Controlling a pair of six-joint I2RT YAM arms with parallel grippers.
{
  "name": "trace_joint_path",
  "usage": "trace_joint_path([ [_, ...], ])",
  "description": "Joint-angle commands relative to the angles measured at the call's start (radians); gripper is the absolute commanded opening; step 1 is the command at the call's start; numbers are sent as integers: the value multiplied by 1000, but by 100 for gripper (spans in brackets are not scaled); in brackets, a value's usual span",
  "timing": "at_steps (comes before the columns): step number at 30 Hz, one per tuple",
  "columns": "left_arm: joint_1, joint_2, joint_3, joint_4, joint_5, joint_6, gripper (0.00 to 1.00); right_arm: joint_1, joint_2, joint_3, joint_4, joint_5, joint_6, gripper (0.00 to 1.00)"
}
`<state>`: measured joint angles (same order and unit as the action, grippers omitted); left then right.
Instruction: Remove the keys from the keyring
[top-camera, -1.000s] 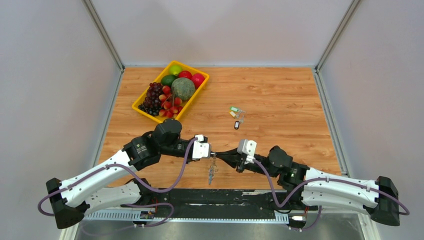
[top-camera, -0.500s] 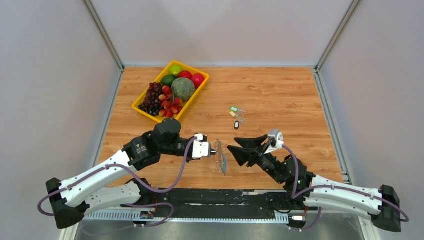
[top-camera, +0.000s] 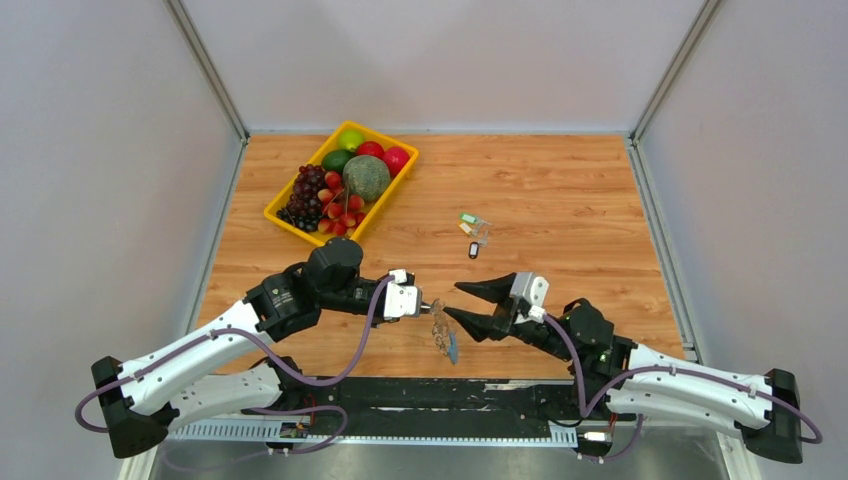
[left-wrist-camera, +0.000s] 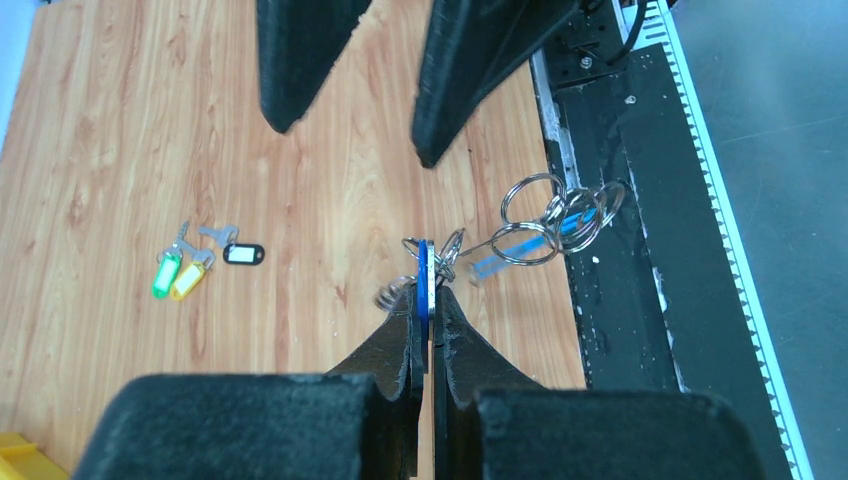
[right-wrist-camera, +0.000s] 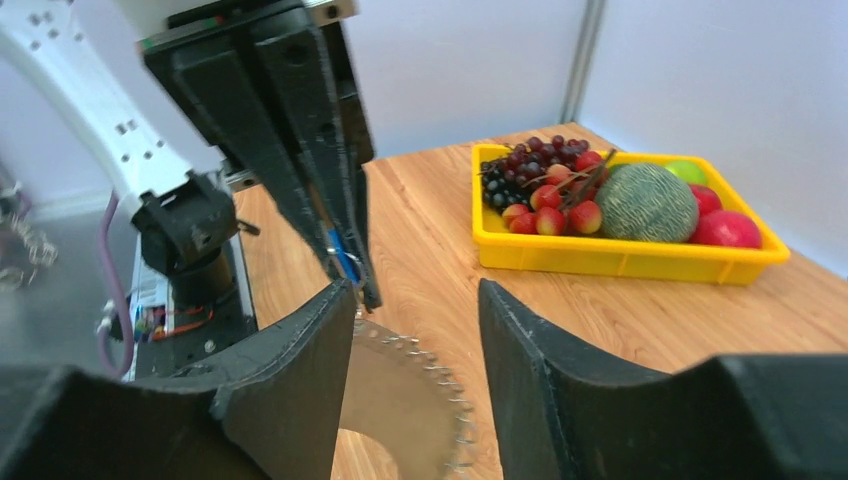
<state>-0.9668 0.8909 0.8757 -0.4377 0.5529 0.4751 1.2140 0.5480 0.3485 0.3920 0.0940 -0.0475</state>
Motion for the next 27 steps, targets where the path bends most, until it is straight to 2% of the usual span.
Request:
trace_joint_path([
  [1,-2,-20,14,37,30,4,0,-2,62,83,-61,-203,-118,52],
  [9,-1,-20,15,38,30,3,0,-1,127,113,-76,-278,-121,47],
  [15,-2,-20,16,38,30,3,0,0,138,118,-76,-270,-120,32],
  [21,-1,-20,16,37,30,3,0,-1,165,132,-59,-268,-114,32],
  [23,-2,-19,16,38,31,3,0,0,176,135,-51,-272,-110,25],
  [27,-2,-19,15,36,29,3,0,-1,168,134,-61,-257,-105,4],
])
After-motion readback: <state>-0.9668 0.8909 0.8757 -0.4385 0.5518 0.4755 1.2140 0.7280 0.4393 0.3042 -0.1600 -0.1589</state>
